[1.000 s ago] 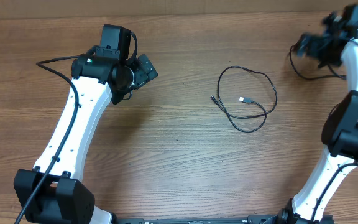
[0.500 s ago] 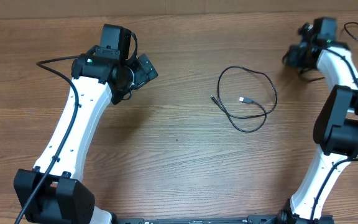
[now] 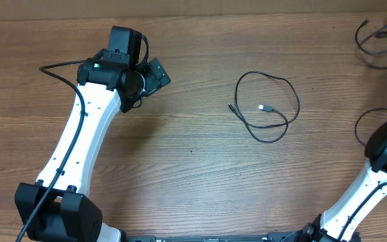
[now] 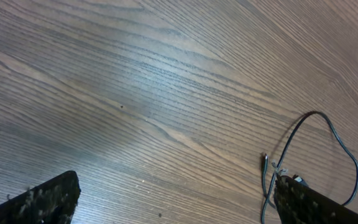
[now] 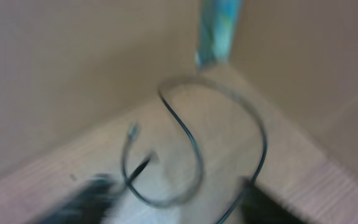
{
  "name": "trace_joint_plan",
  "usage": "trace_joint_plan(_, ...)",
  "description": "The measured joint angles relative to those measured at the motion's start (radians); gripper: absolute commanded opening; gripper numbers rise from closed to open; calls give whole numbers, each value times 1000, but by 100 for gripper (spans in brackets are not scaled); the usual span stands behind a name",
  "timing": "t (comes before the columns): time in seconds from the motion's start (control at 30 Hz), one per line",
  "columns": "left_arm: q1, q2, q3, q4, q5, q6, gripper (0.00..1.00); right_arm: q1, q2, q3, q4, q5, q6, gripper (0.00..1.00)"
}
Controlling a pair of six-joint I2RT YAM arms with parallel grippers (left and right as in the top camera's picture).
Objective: Untangle cables
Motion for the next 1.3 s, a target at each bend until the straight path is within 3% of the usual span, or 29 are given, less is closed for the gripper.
trace_joint_plan(0.27, 0, 0, 0, 0, 0, 0, 99, 24, 37, -7, -153, -245, 55, 100)
trace_joint_plan(0.5, 0, 0, 0, 0, 0, 0, 100, 151, 6, -6, -461, -362, 66, 100)
trace_joint_plan(0.73, 0, 0, 0, 0, 0, 0, 100, 325, -1, -31, -732, -388, -114, 100)
trace_joint_plan(0.93, 0, 0, 0, 0, 0, 0, 100, 452, -3, -168, -756, -282, -301, 100)
trace_joint_plan(1.1, 0, 0, 0, 0, 0, 0, 100, 473, -3, -277, -725, -121, -349, 100)
trace_joint_plan(1.3, 0, 0, 0, -1, 0, 0, 99, 460, -3, -357, -730, -68, -367, 100)
